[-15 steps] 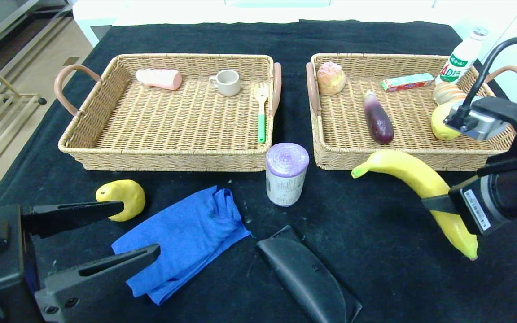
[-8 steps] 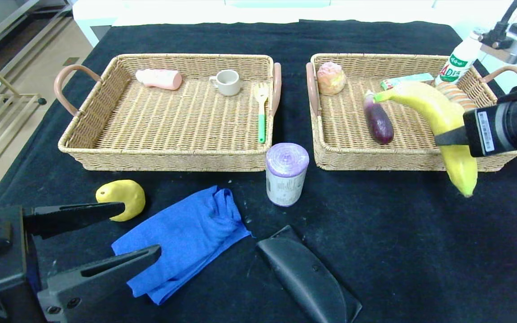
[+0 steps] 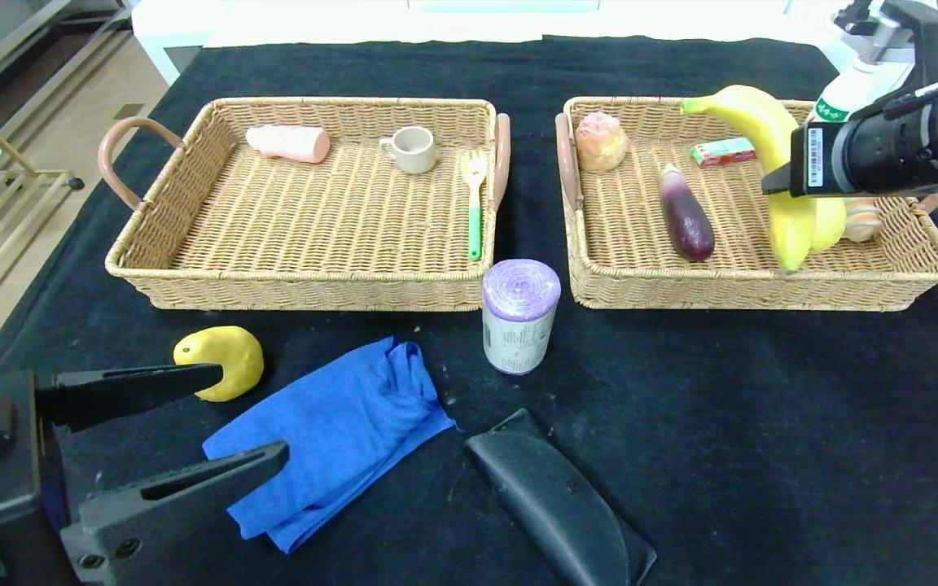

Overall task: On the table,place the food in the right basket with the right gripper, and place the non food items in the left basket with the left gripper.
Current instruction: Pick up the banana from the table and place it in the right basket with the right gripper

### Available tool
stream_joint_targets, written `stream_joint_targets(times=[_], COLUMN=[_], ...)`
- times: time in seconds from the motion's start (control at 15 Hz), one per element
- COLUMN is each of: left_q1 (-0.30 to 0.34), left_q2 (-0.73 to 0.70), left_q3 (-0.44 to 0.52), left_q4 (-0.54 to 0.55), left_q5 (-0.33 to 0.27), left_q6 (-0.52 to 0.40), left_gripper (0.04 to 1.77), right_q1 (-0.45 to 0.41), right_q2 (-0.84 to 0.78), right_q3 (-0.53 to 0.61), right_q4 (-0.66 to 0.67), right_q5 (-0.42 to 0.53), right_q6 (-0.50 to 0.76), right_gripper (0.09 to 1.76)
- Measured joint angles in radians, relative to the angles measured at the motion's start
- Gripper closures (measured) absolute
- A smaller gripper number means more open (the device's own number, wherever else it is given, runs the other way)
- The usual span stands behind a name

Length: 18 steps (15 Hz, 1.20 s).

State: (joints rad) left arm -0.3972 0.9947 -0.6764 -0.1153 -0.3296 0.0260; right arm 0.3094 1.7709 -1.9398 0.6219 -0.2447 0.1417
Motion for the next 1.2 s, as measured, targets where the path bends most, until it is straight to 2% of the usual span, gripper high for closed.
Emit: stream_joint_targets(times=[0.47, 0.8, 1.0, 1.2], left_q1=[0.002, 0.003, 0.003, 0.003], left_q2=[-0.002, -0.006, -0.006, -0.006], left_q3=[-0.003, -0.003, -0.003, -0.003], left_q4=[-0.001, -0.001, -0.002, -0.002], left_q5=[0.000, 0.000, 0.000, 0.000], left_q6=[0.000, 0.001, 0.001, 0.001], left_gripper=[0.09, 0.09, 0.09, 0.09], right_q1=[-0.044, -0.051, -0.053, -0.052], right_q2=[0.113, 0.142, 0.143, 0.139], right_q3=[-0.030, -0.030, -0.030, -0.030], right_q4=[-0.225, -0.248, -0.248, -0.243], right_q5=[-0.026, -0.040, -0.041, -0.041], right_q6=[0.003, 0.003, 0.002, -0.001], right_gripper=[1.24, 1.24, 0.88, 0.64])
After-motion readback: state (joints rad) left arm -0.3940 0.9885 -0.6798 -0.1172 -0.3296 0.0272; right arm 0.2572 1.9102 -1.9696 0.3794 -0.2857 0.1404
